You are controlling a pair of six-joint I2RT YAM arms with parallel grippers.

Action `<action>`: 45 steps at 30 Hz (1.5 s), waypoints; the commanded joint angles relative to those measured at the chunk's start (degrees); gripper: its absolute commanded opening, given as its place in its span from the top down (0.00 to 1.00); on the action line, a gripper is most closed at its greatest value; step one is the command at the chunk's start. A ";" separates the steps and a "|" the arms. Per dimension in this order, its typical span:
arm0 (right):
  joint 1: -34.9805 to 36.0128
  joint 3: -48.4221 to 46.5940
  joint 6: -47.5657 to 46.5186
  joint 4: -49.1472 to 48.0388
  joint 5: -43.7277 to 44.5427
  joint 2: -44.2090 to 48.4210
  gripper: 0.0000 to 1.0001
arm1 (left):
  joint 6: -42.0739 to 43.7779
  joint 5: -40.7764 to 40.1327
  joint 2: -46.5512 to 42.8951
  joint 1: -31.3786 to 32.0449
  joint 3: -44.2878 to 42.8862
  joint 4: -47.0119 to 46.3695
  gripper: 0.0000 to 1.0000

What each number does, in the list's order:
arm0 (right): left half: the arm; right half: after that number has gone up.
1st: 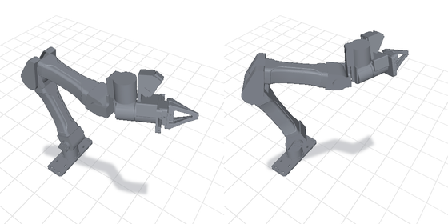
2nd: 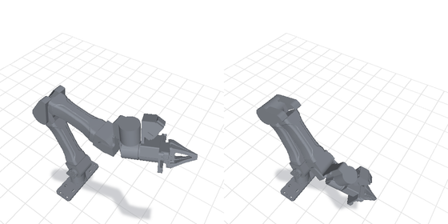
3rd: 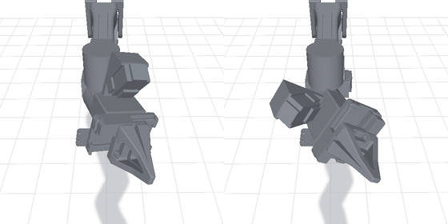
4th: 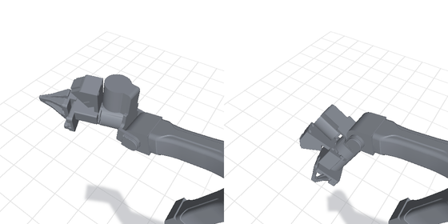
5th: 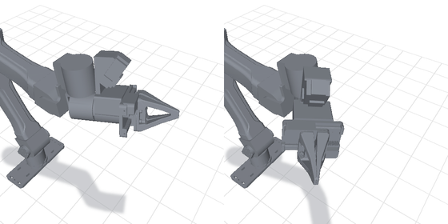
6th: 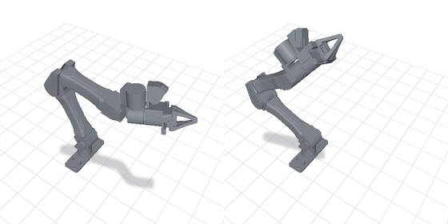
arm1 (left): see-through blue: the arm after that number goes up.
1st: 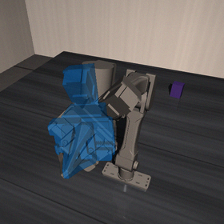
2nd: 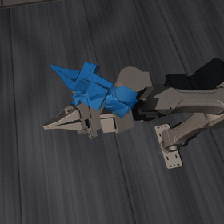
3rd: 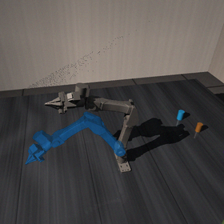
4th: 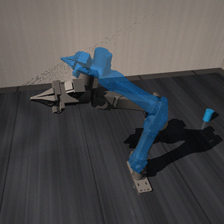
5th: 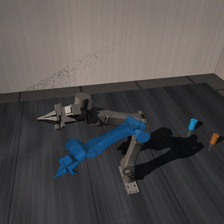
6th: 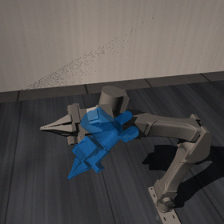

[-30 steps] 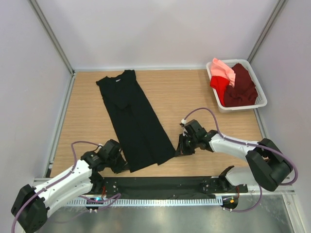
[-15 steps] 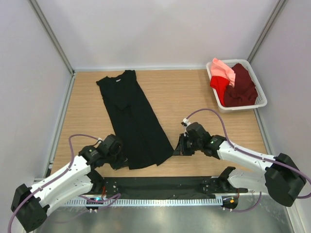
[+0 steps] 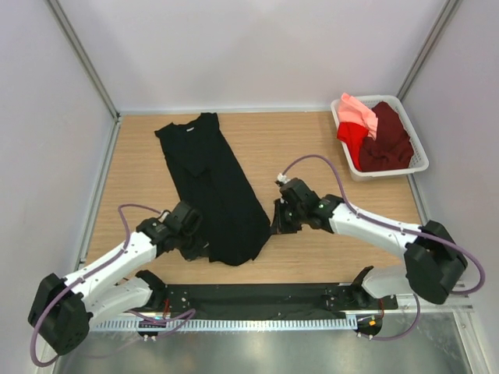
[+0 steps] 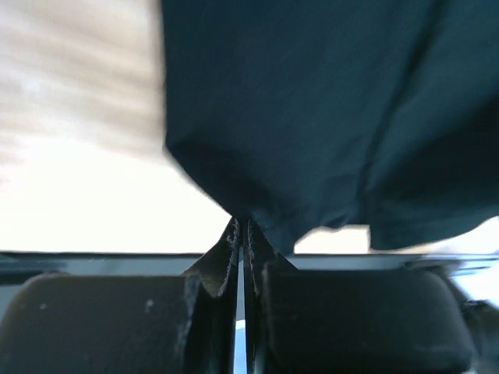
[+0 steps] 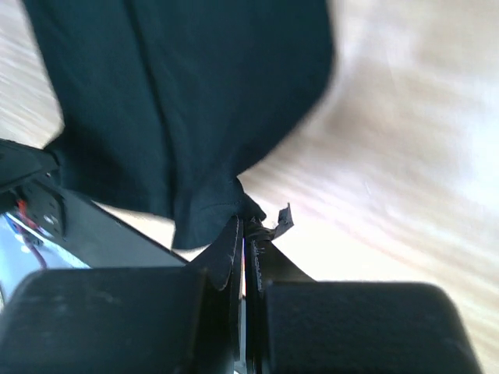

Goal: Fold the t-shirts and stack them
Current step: Fold the tshirt

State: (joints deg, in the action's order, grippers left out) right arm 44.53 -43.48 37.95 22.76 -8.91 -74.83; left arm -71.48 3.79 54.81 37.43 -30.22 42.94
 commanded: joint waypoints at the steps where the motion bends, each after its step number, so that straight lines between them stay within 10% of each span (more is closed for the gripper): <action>1: 0.20 -10.72 -4.38 2.46 2.84 -4.09 0.99 | 5.37 -0.99 1.70 -8.21 -5.37 0.30 1.00; 8: -1.90 -28.56 -11.05 7.01 -1.02 -19.64 0.99 | 15.13 8.95 9.95 -24.84 -12.75 -0.66 1.00; 29: -14.03 -81.29 -15.28 12.74 -12.72 -59.71 0.99 | 21.92 8.16 43.27 -41.03 -44.13 -3.56 1.00; 45: -14.47 -83.96 -13.70 -5.35 -10.96 -67.03 0.99 | 22.35 7.72 56.90 -46.39 -55.73 -6.65 0.99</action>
State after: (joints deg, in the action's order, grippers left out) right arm 29.82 -125.99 24.12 23.57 -20.71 -141.18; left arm -50.46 11.60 110.50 -7.27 -82.08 38.79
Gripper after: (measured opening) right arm 0.039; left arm 0.009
